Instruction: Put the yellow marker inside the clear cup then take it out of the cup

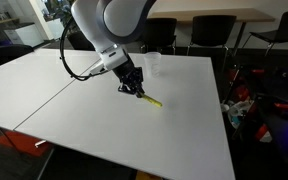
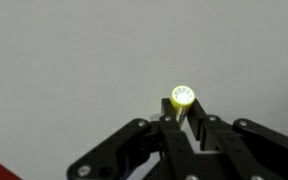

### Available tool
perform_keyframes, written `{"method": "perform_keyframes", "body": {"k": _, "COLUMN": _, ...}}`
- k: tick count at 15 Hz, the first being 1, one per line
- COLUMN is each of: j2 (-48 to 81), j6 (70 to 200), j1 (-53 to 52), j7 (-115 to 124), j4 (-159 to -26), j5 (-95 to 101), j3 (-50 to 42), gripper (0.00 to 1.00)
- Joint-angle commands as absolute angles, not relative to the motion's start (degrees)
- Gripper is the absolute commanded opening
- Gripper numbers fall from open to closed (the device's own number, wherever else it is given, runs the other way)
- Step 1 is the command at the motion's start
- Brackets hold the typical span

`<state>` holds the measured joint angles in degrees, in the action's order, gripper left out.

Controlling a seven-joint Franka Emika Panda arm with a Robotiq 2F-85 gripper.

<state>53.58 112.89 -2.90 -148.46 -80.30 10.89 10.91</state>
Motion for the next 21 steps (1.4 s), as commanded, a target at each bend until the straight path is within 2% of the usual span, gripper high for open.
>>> {"method": "perform_keyframes", "body": {"k": 1, "j2": 57.69, "j6": 109.93, "j1": 0.67, "j7": -149.52, "j4": -75.6, "j5": 15.56, "j3": 16.49, "gripper": 0.05}}
{"method": "perform_keyframes", "body": {"k": 4, "j2": 59.77, "j6": 109.7, "j1": 2.88, "j7": -149.23, "j4": -74.7, "j5": 20.12, "j3": 20.31, "gripper": 0.06}}
{"method": "perform_keyframes", "body": {"k": 5, "j2": 60.25, "j6": 109.2, "j1": 3.82, "j7": -149.23, "j4": -74.44, "j5": 21.59, "j3": 21.79, "gripper": 0.45}}
{"method": "perform_keyframes", "body": {"k": 6, "j2": 60.71, "j6": 108.83, "j1": 4.36, "j7": -149.23, "j4": -74.14, "j5": 22.6, "j3": 22.72, "gripper": 0.46}}
{"method": "perform_keyframes", "body": {"k": 8, "j2": 60.57, "j6": 109.03, "j1": 4.45, "j7": -149.23, "j4": -74.48, "j5": 23.02, "j3": 22.87, "gripper": 0.6}}
{"method": "perform_keyframes", "body": {"k": 13, "j2": 54.17, "j6": 115.4, "j1": -2.01, "j7": -147.09, "j4": -81.07, "j5": 19.03, "j3": 14.1, "gripper": 0.97}}
{"method": "perform_keyframes", "body": {"k": 14, "j2": 52.51, "j6": 117.15, "j1": -2.84, "j7": -146.08, "j4": -83.03, "j5": 19.4, "j3": 13.25, "gripper": 1.0}}
{"method": "perform_keyframes", "body": {"k": 21, "j2": 40.83, "j6": 129.39, "j1": -5.56, "j7": -137.69, "j4": -96.69, "j5": 20.2, "j3": 10.19, "gripper": 1.0}}
